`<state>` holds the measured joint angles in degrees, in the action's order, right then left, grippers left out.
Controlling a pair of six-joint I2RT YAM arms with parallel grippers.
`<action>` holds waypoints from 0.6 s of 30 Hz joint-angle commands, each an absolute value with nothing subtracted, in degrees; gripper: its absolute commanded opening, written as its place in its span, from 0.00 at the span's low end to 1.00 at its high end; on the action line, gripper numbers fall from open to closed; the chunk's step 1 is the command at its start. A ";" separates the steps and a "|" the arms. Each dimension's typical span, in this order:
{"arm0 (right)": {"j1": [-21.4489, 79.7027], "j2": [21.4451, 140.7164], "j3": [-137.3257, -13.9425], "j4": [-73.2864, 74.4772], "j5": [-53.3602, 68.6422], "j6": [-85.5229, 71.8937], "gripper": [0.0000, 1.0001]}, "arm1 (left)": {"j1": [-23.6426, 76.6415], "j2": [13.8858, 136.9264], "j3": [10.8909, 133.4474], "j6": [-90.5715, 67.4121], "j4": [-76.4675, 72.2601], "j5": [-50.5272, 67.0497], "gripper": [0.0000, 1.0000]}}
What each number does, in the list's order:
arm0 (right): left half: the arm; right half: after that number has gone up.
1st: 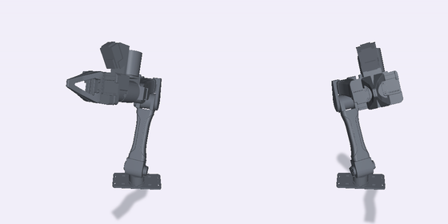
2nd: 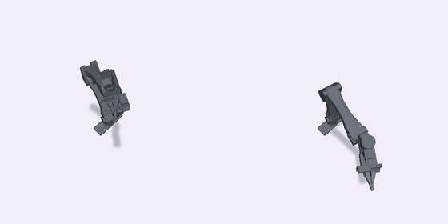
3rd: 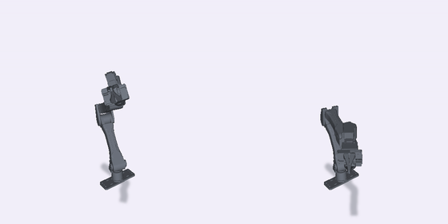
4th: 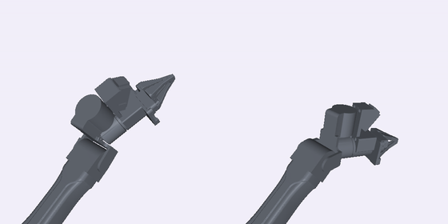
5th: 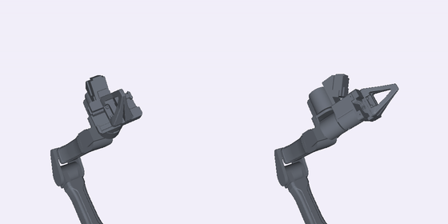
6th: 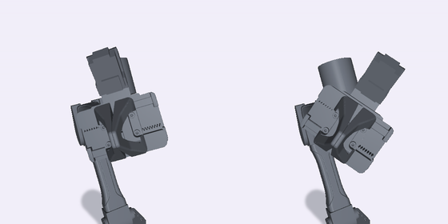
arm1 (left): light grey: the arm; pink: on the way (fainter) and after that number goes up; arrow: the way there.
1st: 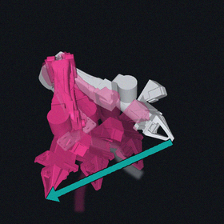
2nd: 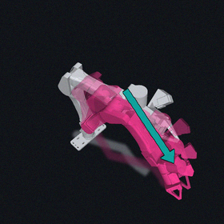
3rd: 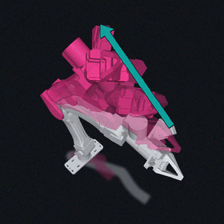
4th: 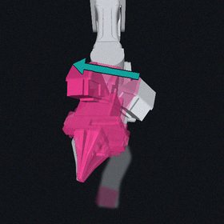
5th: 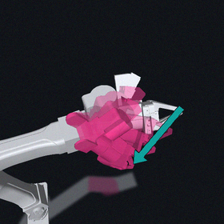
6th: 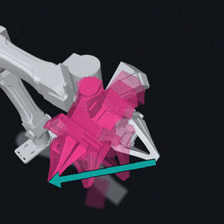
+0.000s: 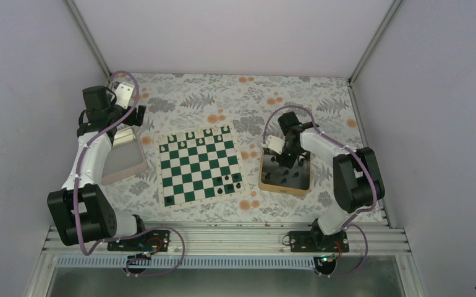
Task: Set up the chess pieces on the board
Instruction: Pick up the chess piece from the storage box.
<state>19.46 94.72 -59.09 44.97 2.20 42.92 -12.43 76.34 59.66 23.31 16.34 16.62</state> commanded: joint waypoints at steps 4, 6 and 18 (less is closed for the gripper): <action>19.60 94.92 -59.84 44.90 1.33 43.33 0.10 | -12.74 75.09 59.19 23.11 15.90 17.72 1.00; 19.62 94.93 -59.85 44.75 1.38 43.41 0.07 | -12.74 74.93 59.02 23.12 15.83 17.68 1.00; 23.79 93.46 -70.84 53.83 0.43 42.53 0.04 | -12.74 74.88 59.30 23.03 15.64 17.41 1.00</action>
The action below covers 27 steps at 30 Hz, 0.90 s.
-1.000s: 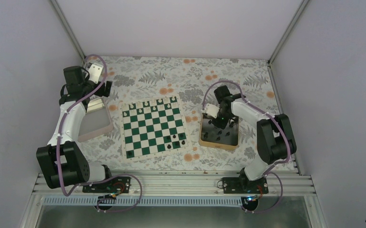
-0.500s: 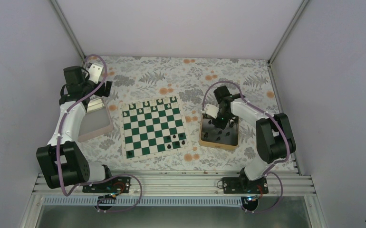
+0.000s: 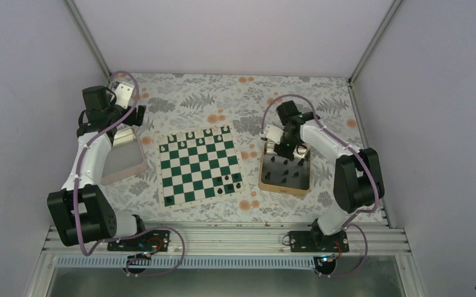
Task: Set up the chess pieces on the board
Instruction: Pick up the chess piece from the storage box, then place the chess piece on the chessboard.
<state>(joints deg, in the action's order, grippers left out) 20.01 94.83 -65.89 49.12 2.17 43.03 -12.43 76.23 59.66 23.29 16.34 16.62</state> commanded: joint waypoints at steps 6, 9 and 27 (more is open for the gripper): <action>35.91 97.13 -82.98 59.87 -0.43 40.59 0.04 | -12.74 74.72 60.06 23.03 15.80 16.11 1.00; 41.09 100.38 -89.41 62.30 1.75 40.44 0.04 | -12.74 74.43 60.29 23.11 15.73 15.32 1.00; 66.73 122.52 -111.01 63.89 7.91 43.31 0.04 | -12.77 72.58 60.24 23.20 15.73 14.55 1.00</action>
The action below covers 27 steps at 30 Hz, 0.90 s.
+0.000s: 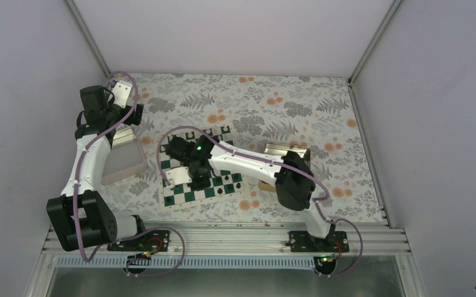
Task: Set up the chess pieces on the board
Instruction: Place the chess piece on the chessboard.
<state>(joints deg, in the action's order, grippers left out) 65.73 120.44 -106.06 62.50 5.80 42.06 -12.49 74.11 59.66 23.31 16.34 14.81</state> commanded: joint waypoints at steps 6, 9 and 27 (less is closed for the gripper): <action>68.47 128.56 -116.16 64.23 9.37 43.73 0.04 | -12.77 72.42 60.20 23.42 15.90 15.25 1.00; 68.95 129.97 -117.43 63.36 10.61 43.99 0.04 | -12.74 72.63 60.13 23.47 15.82 15.72 1.00; 71.06 136.28 -122.91 64.78 11.50 46.13 0.04 | -12.74 71.83 59.67 23.99 15.90 16.47 1.00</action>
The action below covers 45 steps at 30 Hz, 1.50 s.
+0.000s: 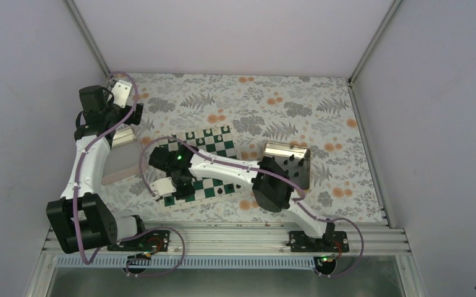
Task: Set up the chess pieces on the board
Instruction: Place the chess piece on the chessboard.
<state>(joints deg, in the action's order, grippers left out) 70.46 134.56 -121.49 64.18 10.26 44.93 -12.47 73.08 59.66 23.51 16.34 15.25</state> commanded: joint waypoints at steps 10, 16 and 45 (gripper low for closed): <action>71.02 137.21 -122.04 63.36 10.98 46.32 0.04 | -12.74 71.98 59.55 23.99 15.85 17.27 1.00; 70.93 137.16 -121.44 62.74 10.99 46.27 0.04 | -12.74 71.98 59.66 23.99 15.92 17.49 1.00; 70.08 136.88 -120.78 60.56 10.35 45.07 0.22 | -12.74 71.82 59.58 24.26 16.43 18.69 1.00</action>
